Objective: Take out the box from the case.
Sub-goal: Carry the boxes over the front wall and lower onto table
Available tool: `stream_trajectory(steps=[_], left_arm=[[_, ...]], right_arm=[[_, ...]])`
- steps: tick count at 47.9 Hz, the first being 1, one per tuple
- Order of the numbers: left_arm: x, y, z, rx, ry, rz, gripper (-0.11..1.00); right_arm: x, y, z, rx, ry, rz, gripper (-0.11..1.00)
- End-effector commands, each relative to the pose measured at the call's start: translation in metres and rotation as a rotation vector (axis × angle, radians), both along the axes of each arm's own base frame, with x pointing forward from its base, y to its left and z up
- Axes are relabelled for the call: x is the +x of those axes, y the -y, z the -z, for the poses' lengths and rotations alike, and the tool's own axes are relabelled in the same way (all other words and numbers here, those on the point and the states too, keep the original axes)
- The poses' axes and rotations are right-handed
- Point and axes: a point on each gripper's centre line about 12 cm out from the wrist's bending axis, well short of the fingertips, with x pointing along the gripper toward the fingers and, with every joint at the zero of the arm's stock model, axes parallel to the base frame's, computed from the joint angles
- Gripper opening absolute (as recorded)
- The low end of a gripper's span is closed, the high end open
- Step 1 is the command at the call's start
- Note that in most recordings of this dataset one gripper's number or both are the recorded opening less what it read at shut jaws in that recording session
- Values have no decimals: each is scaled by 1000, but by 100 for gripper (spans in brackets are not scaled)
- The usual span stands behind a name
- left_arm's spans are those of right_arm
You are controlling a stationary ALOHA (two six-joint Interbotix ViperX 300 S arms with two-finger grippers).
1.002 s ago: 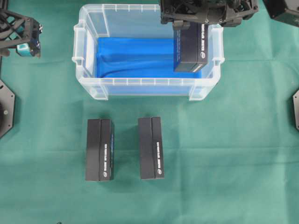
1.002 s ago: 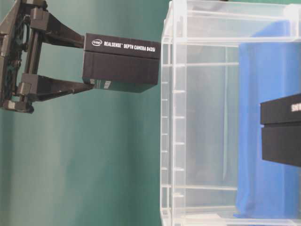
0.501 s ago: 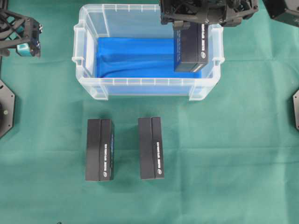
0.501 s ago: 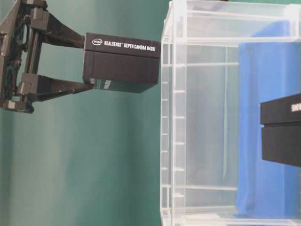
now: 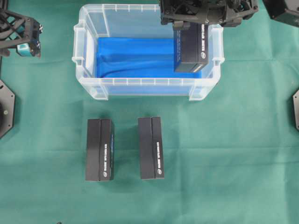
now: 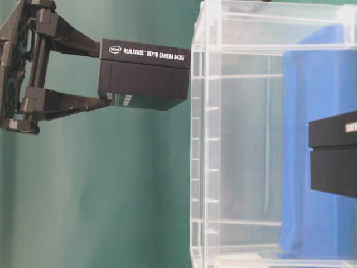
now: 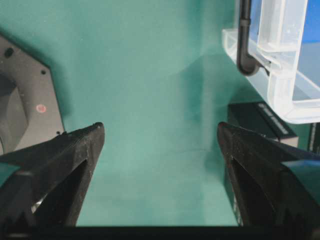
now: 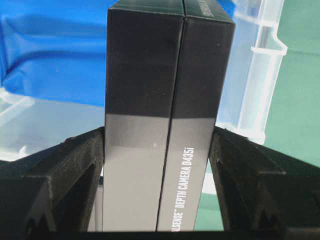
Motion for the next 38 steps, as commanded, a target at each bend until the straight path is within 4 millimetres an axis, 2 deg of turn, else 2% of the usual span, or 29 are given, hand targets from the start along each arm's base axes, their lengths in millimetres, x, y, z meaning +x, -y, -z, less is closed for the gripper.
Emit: stream_trajectory(steps=[1,9,16,38], left_arm=[[1,0,-5,6,17,3,96],[1,0,-5,6,17,3,96],[1,0,-5,6,16,3,96],[1,0,-5,6,16,3,96]], right_arm=[[-8,-6,-27,-21,74,-10,67],[-7,-17,-29,-17,70,-31,67],[-8,-36,-27,-2,33,-57,67],[-6,-122,-22,43,-14,-122,67]])
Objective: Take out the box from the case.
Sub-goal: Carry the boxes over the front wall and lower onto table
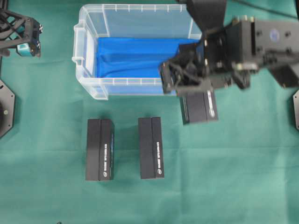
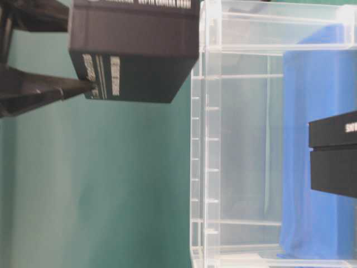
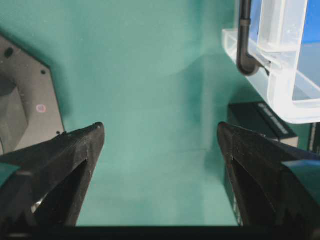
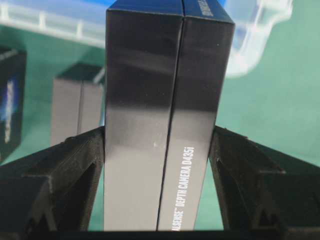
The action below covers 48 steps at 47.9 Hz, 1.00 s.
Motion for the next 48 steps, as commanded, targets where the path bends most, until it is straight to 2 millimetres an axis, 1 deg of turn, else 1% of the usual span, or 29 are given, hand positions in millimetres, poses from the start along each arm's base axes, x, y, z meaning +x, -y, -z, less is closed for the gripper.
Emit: stream_trajectory(steps=[1,5,16,25,33,48], left_arm=[[1,0,-5,6,16,3,96],[1,0,-5,6,16,3,96],[1,0,-4,6,16,3,96],[0,1,-4,6,16,2,96],[0,1,-5,6,16,3,96],[0,2,-5,6,16,8,96]], right_arm=[[-9,-13,-22,5,61,-12,67],[-9,-30,-21,15,66,-12,67],[-13,-66,-20,41,78,7,67],[-15,-88,-20,58,87,18,67],[-16,-94,-19,59,76,23,67],[-17,-92,-19,42,62,31,67]])
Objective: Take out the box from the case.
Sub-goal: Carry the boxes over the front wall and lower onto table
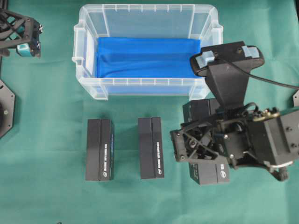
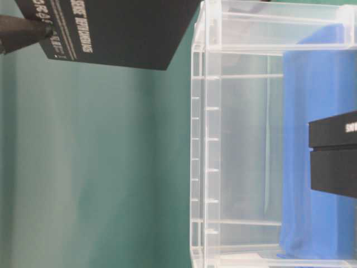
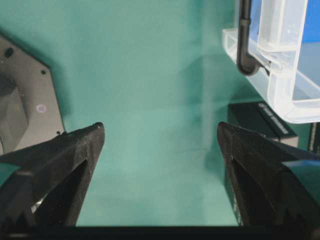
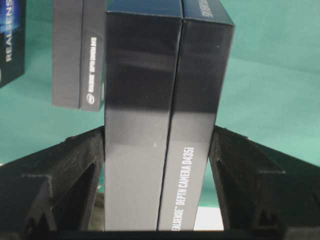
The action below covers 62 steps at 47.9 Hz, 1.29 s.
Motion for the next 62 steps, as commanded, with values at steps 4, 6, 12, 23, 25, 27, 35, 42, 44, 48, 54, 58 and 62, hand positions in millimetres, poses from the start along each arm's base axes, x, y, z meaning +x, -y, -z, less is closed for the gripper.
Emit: stream_trajectory(steps=[4,6,12,23,25,27,35,42,44,48,54,58,62], left_arm=[[1,2,-5,6,18,6,96],[1,2,-5,6,19,5,96],[1,2,-5,6,18,5,96],[2,3,-5,3,17,5,96],[3,4,-5,3,18,4,96],[3,4,-5,2,18,5,96],[3,6,-5,2,18,10,96],[3,6,-5,2,18,11,96],[4,6,-5,3,21,13,96],[4,7,-5,1,20,15,96],[4,7,-5,2,18,16,96],[4,7,-5,3,19,17,96],[5,6,-5,3,18,19,96]], right_arm=[[-2,1,-14,-1,41,2,67],[-2,2,-14,-5,42,3,67],[-2,3,-11,-15,36,5,67],[-1,0,13,-27,-18,-3,67],[-1,0,19,-27,-22,-6,67],[0,0,26,-27,-25,-10,67],[3,-2,62,-21,-25,-29,67],[2,-3,96,1,-25,-3,67],[1,-3,103,4,-24,11,67],[-1,-2,121,11,-22,39,67],[-4,-2,139,23,-7,65,67],[-6,-2,150,31,-3,78,67],[-6,-2,159,33,-4,79,67]])
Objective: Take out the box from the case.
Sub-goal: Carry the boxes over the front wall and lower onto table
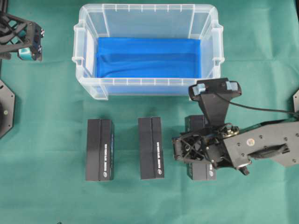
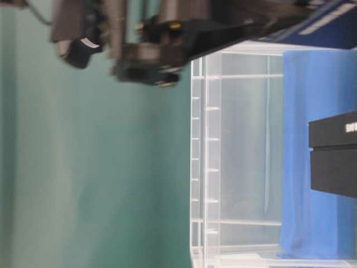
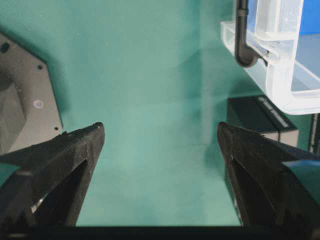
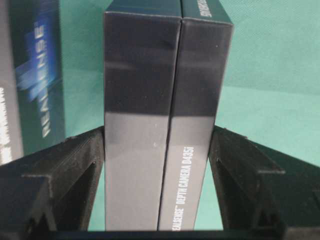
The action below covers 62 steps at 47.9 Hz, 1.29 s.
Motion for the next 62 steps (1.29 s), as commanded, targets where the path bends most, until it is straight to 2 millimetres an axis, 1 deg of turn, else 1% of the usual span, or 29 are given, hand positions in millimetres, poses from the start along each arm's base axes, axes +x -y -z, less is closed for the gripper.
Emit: stream_trajectory(steps=[1,6,14,21,31,62], left_arm=[[1,0,-5,6,17,6,96],[1,0,-5,7,19,6,96],[1,0,-5,7,18,8,96],[1,0,-5,7,17,8,96],[1,0,-5,8,15,9,96],[2,-1,-6,19,35,14,96]], right_arm=[[1,-1,-2,11,29,-4,67],[5,-3,4,13,32,-8,67],[7,-4,7,23,40,-9,67],[7,-4,5,26,43,-5,67],[6,-3,-2,31,59,-3,67],[7,-3,-5,33,67,-2,67]])
